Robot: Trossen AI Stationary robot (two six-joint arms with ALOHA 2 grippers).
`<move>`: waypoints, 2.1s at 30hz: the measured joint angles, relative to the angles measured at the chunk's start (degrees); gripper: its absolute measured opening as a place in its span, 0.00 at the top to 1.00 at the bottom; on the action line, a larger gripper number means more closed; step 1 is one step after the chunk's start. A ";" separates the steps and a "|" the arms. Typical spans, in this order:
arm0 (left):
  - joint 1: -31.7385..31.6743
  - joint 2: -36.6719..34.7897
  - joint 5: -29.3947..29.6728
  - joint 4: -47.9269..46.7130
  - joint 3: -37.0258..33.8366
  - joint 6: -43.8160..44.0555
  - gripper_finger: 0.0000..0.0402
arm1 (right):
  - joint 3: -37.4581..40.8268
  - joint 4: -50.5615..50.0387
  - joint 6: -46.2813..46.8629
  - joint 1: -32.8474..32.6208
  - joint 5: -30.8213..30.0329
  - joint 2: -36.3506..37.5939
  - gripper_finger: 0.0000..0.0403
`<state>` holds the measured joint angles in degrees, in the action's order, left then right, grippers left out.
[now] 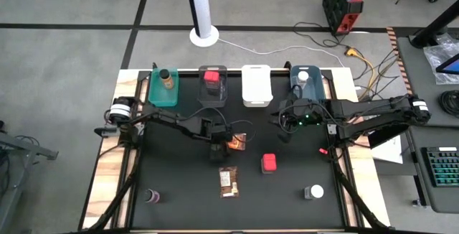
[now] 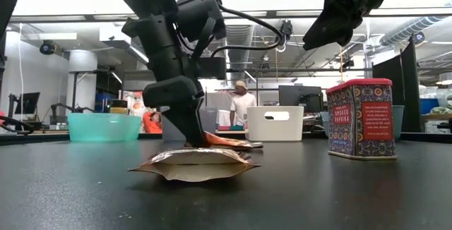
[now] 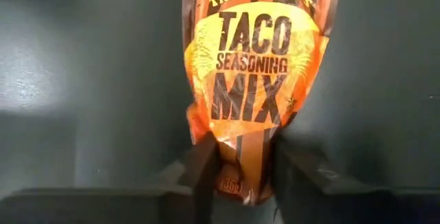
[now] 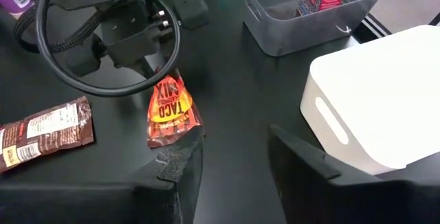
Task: Sort spices by type
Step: Put the top orange seasoning pack into the white bin
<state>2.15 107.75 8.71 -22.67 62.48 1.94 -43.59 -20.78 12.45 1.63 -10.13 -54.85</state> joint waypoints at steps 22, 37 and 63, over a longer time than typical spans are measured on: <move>1.33 -13.10 26.60 11.20 0.28 -8.44 0.88 | 3.63 11.52 20.36 0.67 -0.62 -4.71 0.45; 1.92 -12.99 26.81 17.33 0.50 -10.54 0.88 | 3.63 24.33 19.78 3.39 -0.27 -12.15 0.36; 1.81 -12.99 15.85 11.72 0.68 -7.18 0.48 | -3.00 9.83 3.72 3.67 1.13 -12.87 0.97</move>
<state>3.97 94.76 24.56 -10.96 63.16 -5.24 -46.59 -10.95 16.16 5.30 -9.00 -67.72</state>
